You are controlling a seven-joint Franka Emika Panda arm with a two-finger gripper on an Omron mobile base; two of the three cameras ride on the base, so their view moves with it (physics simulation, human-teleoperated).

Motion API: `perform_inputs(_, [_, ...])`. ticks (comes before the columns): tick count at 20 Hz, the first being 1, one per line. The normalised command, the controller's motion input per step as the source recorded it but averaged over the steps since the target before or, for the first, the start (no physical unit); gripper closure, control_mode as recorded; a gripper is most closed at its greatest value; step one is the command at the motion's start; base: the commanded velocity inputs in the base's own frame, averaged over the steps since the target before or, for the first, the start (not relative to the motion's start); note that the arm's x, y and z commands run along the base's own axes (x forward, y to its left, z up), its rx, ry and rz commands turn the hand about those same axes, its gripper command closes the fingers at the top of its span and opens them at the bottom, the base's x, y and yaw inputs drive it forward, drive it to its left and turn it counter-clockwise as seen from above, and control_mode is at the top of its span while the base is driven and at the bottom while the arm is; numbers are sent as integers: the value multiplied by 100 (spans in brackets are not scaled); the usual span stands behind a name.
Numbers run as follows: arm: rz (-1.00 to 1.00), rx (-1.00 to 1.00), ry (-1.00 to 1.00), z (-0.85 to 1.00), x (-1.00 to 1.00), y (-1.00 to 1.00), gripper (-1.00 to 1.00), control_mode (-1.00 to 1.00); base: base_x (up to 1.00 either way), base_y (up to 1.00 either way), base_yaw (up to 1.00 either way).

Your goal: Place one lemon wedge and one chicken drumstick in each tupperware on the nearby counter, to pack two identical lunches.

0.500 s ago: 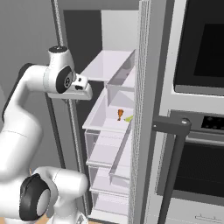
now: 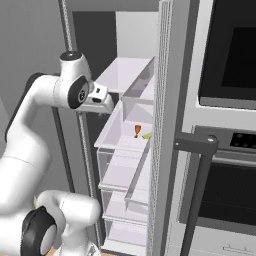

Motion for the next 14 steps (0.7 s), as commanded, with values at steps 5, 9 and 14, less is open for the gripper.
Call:
perform_inputs(5, [-18, 0, -45, 72, -31, -74, -100, -100, 0, 0, 0])
perform_inputs(9, [-14, 0, -38, 90, -1, -58, -100, -100, 0, 0, 0])
perform_inputs(14, [-7, 0, -6, 27, 78, -21, -100, -100, 0, 0, 0])
